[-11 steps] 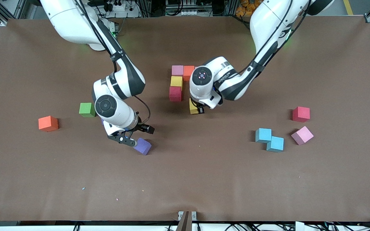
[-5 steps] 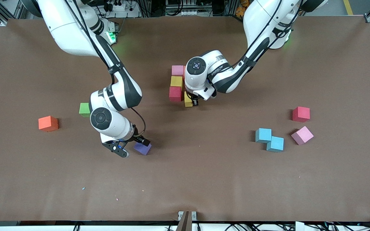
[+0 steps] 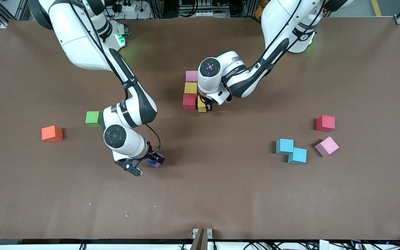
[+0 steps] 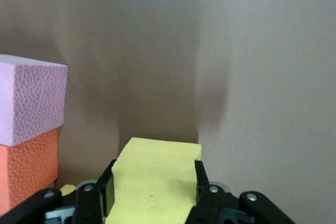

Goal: Arrange 11 blocks into digit 3

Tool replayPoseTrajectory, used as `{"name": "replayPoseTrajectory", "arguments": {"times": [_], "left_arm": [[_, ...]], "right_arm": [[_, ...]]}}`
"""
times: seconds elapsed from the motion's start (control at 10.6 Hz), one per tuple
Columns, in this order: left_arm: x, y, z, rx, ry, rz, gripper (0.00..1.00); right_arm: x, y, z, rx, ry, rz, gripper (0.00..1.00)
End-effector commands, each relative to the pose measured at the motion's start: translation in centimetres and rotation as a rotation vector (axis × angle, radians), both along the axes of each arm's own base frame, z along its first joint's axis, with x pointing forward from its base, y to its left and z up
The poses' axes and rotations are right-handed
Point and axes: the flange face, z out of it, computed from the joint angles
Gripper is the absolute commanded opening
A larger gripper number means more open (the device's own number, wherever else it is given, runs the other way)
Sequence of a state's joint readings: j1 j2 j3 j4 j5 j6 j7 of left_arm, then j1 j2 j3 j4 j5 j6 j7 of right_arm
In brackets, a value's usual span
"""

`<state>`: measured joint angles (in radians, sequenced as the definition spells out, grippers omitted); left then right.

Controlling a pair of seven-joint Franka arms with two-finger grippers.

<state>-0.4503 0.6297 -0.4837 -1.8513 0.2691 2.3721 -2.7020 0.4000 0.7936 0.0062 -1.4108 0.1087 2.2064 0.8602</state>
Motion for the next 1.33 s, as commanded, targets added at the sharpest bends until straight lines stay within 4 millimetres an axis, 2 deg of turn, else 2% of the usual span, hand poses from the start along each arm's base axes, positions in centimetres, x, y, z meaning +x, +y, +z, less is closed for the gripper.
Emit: {"name": "replayPoseTrajectory", "arguments": {"times": [0.0, 0.19, 0.47, 0.66, 0.76, 0.85, 1.04, 1.14, 1.23], "left_arm": [[-0.7, 0.0, 0.1, -0.002, -0.015, 0.007, 0.00], [-1.1, -0.2, -0.2, -0.001, -0.009, 0.001, 0.00], [-1.0, -0.3, -0.1, -0.005, -0.009, 0.005, 0.00], [-0.9, -0.4, 0.1, -0.008, -0.010, 0.007, 0.00], [-0.9, -0.4, 0.1, -0.009, -0.011, 0.008, 0.00], [-0.9, -0.5, 0.2, -0.011, -0.011, 0.008, 0.00], [-1.1, -0.7, 0.2, -0.011, -0.011, 0.003, 0.00], [-1.2, -0.8, 0.2, -0.011, -0.010, 0.003, 0.00], [-1.2, -0.8, 0.0, -0.011, -0.007, 0.003, 0.00]], "right_arm": [[1.3, 0.1, -1.3, -0.034, -0.012, -0.003, 1.00], [1.1, 0.2, -2.7, -0.043, -0.004, -0.001, 1.00], [1.1, 0.2, -3.4, -0.045, -0.002, -0.002, 1.00], [1.2, 0.1, -3.4, -0.043, -0.002, -0.012, 0.28], [1.2, 0.2, -3.3, -0.045, -0.003, -0.004, 0.08], [1.2, 0.4, -3.0, -0.044, -0.003, 0.004, 0.00], [1.4, 0.8, -0.5, -0.027, -0.014, 0.021, 0.00], [0.7, 1.0, 0.0, -0.035, 0.030, 0.081, 0.00], [0.6, 0.6, 1.3, -0.028, 0.052, 0.149, 0.00]]}}
